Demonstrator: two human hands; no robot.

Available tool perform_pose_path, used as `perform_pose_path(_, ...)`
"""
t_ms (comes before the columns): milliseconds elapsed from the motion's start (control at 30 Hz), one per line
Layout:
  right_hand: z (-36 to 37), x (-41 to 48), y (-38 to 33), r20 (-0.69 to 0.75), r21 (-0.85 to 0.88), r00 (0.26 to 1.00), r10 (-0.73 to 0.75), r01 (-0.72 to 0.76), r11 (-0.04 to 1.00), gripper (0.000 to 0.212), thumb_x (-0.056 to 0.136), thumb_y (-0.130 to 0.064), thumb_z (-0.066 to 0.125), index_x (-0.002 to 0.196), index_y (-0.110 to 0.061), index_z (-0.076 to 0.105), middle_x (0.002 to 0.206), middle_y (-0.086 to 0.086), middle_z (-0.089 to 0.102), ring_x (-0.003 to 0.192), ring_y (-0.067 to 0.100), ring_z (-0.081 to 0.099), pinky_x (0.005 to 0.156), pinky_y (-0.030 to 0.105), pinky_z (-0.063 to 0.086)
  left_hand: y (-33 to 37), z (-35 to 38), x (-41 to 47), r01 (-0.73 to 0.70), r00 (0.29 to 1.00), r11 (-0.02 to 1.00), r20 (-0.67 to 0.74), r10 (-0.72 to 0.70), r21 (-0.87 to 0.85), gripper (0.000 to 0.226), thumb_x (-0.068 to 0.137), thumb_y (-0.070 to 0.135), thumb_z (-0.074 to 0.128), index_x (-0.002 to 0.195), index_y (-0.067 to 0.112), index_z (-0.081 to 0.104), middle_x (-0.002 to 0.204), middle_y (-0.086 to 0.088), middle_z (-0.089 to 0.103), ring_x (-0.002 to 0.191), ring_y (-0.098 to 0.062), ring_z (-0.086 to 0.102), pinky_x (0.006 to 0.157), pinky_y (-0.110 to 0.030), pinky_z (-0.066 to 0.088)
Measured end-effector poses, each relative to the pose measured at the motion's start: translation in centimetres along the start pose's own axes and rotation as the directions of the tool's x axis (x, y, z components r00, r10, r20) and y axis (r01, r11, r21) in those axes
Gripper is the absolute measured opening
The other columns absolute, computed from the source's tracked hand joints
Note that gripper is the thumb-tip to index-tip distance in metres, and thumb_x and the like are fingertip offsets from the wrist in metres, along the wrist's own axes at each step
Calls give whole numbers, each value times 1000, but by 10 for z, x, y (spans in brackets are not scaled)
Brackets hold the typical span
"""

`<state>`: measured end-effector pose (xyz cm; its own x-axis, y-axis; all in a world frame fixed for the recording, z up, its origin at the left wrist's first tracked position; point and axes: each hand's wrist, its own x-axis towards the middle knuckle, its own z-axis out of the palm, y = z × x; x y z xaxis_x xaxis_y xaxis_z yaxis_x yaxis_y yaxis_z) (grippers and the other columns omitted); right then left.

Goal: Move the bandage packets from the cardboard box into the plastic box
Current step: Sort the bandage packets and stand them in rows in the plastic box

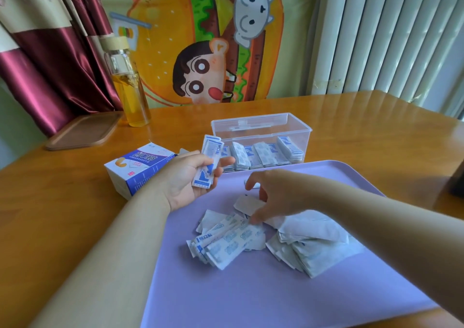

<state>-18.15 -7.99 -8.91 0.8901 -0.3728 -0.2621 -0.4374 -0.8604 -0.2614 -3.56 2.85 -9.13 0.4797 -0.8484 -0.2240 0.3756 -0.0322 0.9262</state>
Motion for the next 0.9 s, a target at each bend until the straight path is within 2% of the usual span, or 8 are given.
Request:
perform_pose_path(133,-5,5,7,-93,260,995,27,-2,965,47,75,-30,75,117,-27,54,79,-16,54,64,5,51,56,20,39,3,-1,2,-45,998,990,-59,38,-132,28,95,5,41,107,16,64,87,-1,69,63,-5,52,57,-18,48)
perform_pose_path(233,-16,2,15,-233,462,965,117,3,887,22,75,-30,75,93,-26,64,76,-11,65,60,8,54,55,20,40,5,-4,3,-59,995,964,-98,34,-261,24,94,11,48,108,16,67,86,0,63,69,-7,50,69,-21,46)
perform_pose_path(333,-22,4,20,-234,756,957,175,66,652,17,78,-24,74,80,-10,65,81,2,70,73,15,56,67,25,43,5,-4,1,-38,998,944,-51,22,-328,22,94,13,50,108,15,67,84,-1,65,70,-8,54,68,-24,52)
perform_pose_path(433,-20,7,18,-137,929,982,130,81,361,26,82,-23,68,98,-5,60,86,7,65,85,19,52,75,28,35,5,2,-1,13,1000,936,20,-7,-351,24,96,16,48,113,12,65,87,0,69,73,-10,59,64,-25,56)
perform_pose_path(500,-18,9,13,-92,959,989,112,58,278,32,77,-29,69,100,-9,61,85,5,60,84,17,48,73,27,31,5,11,-3,68,997,937,51,-53,-342,23,96,20,47,109,11,64,78,0,66,65,-7,52,56,-20,52)
perform_pose_path(600,-14,10,2,-94,971,984,149,57,233,17,86,-30,63,91,-14,65,77,1,61,70,12,50,56,21,30,1,25,-4,115,992,955,86,-95,-273,21,93,33,50,96,16,62,65,3,53,51,-4,35,43,-12,31)
perform_pose_path(733,-8,17,-11,-160,973,954,252,109,205,16,88,-30,63,85,-15,67,87,8,62,81,18,47,51,21,26,-4,38,-7,90,987,983,147,-66,-163,38,76,51,56,93,19,66,63,3,53,49,-4,36,41,-11,26)
perform_pose_path(900,-6,13,-16,-405,877,852,331,260,405,8,87,-21,64,79,-17,64,76,2,62,63,9,52,52,18,35,-4,36,-4,48,998,978,-24,-54,-204,20,95,29,51,87,16,64,65,-2,65,53,-10,60,51,-17,38)
